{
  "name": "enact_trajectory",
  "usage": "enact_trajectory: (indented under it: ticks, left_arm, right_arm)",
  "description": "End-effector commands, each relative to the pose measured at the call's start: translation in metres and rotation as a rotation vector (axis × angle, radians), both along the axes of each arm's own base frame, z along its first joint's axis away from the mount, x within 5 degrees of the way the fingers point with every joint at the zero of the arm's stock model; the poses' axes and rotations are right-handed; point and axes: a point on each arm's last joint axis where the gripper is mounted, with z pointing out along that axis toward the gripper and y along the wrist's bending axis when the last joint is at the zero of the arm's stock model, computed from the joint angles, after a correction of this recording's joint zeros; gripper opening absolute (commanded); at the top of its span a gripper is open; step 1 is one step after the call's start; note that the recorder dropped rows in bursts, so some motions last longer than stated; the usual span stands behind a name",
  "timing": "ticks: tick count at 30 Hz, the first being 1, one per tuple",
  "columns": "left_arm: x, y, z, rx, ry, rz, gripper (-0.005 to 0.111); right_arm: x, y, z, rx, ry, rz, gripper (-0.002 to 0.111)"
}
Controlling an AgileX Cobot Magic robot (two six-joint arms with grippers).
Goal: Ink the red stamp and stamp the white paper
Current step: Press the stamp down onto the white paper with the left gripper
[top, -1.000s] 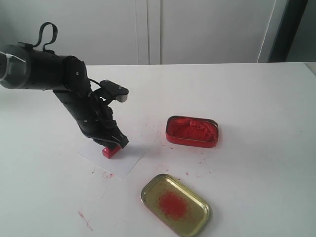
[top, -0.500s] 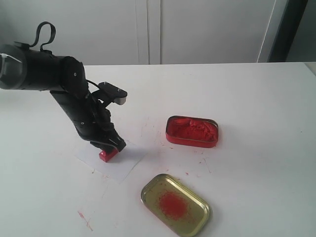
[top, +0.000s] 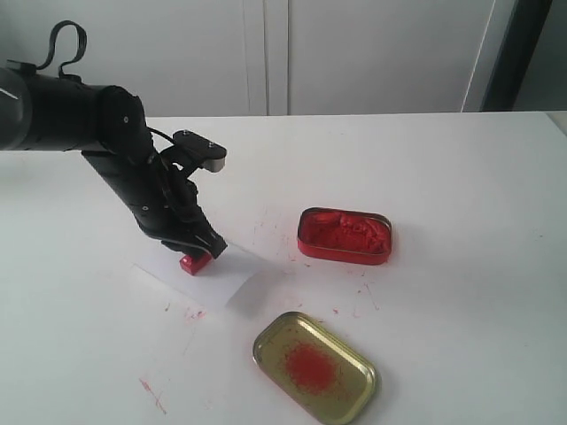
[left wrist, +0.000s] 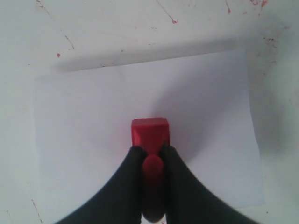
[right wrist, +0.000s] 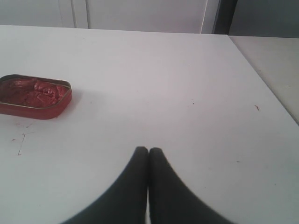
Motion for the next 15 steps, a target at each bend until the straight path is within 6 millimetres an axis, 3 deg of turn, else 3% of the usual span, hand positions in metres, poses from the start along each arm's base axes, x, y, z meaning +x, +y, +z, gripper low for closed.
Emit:
enact_trajectory:
  ticks: [1, 15]
  left_arm:
    - [-0.003, -0.001, 0.003, -0.008, 0.004, 0.002, 0.000]
    - [-0.001, -0.003, -0.007, -0.024, 0.027, 0.021, 0.000]
  right_arm:
    - [0.000, 0.000, -0.001, 0.001, -0.008, -0.006, 0.000]
    - [0.000, 0.000, -0.001, 0.001, -0.008, -0.006, 0.000]
